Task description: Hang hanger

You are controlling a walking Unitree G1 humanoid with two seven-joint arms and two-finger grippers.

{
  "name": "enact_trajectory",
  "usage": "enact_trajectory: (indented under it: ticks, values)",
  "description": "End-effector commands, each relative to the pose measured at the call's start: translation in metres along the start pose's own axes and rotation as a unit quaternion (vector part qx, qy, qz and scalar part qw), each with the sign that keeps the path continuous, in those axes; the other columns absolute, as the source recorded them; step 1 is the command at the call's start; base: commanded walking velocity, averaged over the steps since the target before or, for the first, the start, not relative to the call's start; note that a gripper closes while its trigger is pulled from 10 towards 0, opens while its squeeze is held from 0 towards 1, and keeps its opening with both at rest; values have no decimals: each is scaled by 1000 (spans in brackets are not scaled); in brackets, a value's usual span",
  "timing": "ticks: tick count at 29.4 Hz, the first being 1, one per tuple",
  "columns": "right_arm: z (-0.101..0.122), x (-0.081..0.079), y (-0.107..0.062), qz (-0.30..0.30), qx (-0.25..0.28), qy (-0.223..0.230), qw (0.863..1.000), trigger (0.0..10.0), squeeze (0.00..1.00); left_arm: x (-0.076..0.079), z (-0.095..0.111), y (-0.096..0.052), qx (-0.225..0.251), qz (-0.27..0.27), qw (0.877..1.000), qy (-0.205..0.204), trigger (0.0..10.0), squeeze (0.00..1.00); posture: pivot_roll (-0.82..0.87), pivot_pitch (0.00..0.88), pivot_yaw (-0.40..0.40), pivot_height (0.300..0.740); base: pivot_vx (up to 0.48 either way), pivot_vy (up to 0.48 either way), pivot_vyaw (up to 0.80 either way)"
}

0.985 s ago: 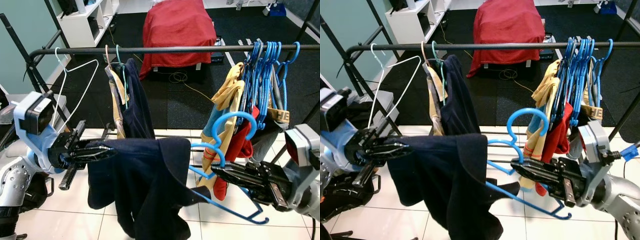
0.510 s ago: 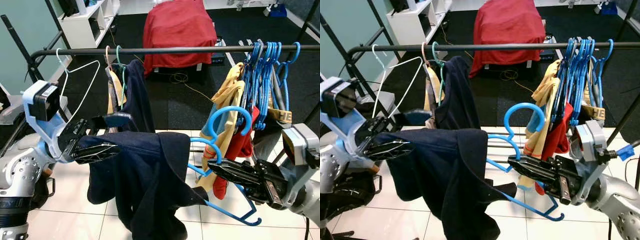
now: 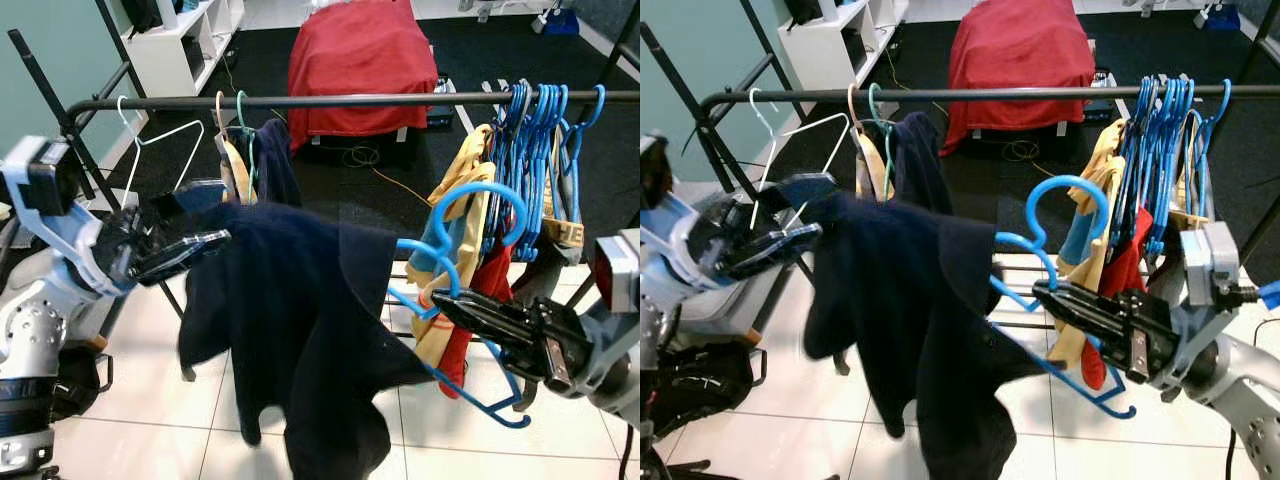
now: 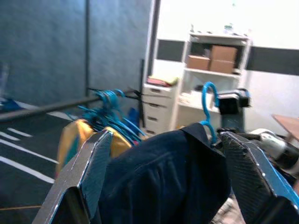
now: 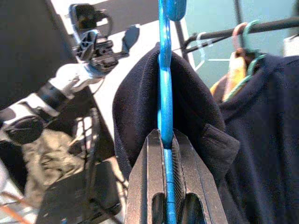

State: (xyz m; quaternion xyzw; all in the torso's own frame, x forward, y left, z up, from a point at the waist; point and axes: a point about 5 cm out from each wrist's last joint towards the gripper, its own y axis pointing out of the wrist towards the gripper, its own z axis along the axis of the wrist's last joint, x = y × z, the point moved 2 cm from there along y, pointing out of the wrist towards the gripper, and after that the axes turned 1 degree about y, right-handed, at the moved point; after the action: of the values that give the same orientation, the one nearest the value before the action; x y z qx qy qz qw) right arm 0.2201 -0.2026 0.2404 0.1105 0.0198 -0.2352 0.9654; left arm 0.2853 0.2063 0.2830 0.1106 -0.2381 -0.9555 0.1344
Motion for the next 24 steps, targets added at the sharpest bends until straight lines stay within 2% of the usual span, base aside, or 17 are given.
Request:
enact_trajectory:
  ticks: [1,2,3,5,6,10,11,13,16,17,22,24]
  values:
    - [13,-2,0,4,32,-29,999,0,0,-7,6,-6,5,33,999,15,10000,0,-159,142,105,740,0,0,0]
    - [17,-1,-1,1,39,-34,999,0,0,-12,7,-7,13,57,998,17,10000,0,-160,142,105,740,0,0,0]
    - [17,-1,-1,1,39,-34,999,0,0,-12,7,-7,13,57,998,17,10000,0,-160,142,105,740,0,0,0]
    - [26,-1,-3,-2,56,-47,997,0,0,-23,6,-10,32,113,993,15,10000,0,-162,143,106,740,0,0,0]
    - [26,-1,-3,-2,56,-47,997,0,0,-23,6,-10,32,113,993,15,10000,0,-162,143,106,740,0,0,0]
    - [41,-4,-2,4,78,-69,995,0,0,-27,-12,-7,57,162,985,-25,10000,0,-159,144,107,740,0,0,0]
    - [41,-4,-2,4,78,-69,995,0,0,-27,-12,-7,57,162,985,-25,10000,0,-159,144,107,740,0,0,0]
    - [49,-6,-1,13,94,-79,992,0,0,-21,-34,1,45,169,983,-49,10000,0,-159,145,105,740,0,0,0]
    - [51,-6,-1,14,98,-81,992,0,0,-19,-39,3,42,171,983,-54,10000,0,-159,145,105,740,0,0,0]
    - [54,-8,0,22,103,-84,991,0,0,-17,-49,7,42,177,981,-70,10000,0,-160,146,103,740,0,0,0]
    - [57,-10,2,29,106,-85,990,0,0,-14,-55,12,49,177,979,-85,10000,0,-162,146,102,740,0,0,0]
    - [61,-15,3,44,112,-87,989,0,0,-9,-54,20,72,161,980,-97,10000,0,-160,146,103,740,0,0,0]
